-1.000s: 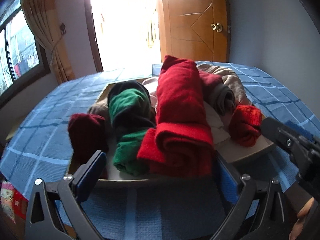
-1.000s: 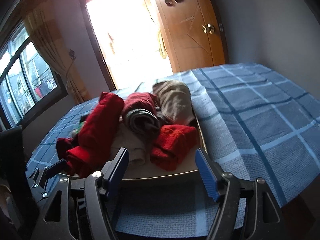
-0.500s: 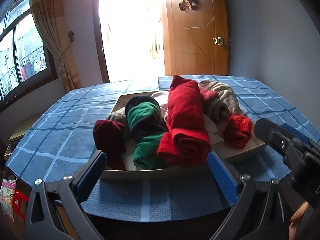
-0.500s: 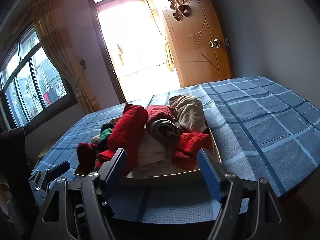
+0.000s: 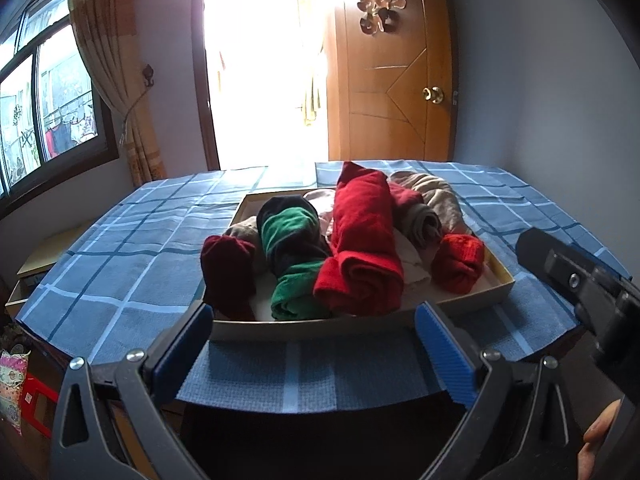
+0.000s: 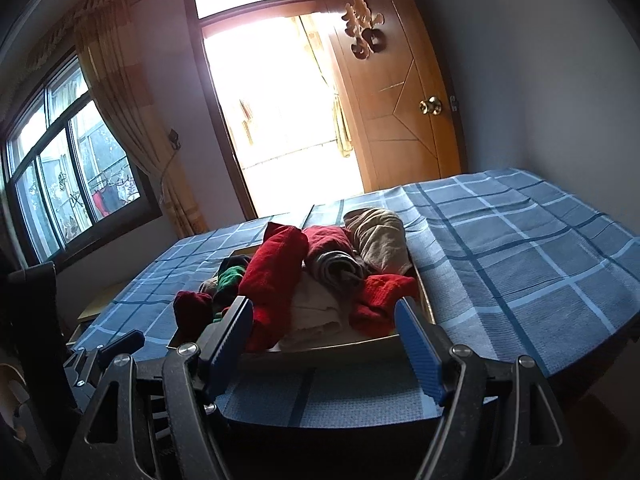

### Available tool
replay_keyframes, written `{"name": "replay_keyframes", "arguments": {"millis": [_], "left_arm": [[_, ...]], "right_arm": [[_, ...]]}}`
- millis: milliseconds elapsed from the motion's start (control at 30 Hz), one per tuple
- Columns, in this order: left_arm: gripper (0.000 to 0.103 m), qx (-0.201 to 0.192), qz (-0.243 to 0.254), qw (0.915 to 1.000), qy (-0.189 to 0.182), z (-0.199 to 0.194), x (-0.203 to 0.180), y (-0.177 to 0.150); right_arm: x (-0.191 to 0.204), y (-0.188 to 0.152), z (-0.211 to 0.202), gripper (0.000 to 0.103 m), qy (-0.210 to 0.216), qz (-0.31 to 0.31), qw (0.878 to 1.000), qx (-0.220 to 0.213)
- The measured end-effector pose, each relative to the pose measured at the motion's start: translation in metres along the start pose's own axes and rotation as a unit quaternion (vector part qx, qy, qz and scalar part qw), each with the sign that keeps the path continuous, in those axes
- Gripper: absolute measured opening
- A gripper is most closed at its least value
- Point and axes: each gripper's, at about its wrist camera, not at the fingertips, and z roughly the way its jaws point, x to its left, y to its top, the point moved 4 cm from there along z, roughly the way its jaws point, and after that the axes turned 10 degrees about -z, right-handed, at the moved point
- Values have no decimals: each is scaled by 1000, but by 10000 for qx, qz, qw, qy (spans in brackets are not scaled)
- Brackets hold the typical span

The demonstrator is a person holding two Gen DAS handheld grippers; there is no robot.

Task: Take underwear out of drawer
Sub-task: 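Raise both open tools back away from the tray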

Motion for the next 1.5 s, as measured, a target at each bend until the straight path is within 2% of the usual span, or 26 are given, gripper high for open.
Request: {"name": "replay_keyframes", "arguments": {"millis": [633, 1500], "left_arm": [[103, -147, -107, 9998, 9, -41, 16, -11], [103, -456, -58, 9989, 22, -107, 19, -27]], "right_arm": [[16, -4, -41, 76, 4, -109, 9997, -207], [29, -12, -116, 77, 103, -90, 9987, -497]]}}
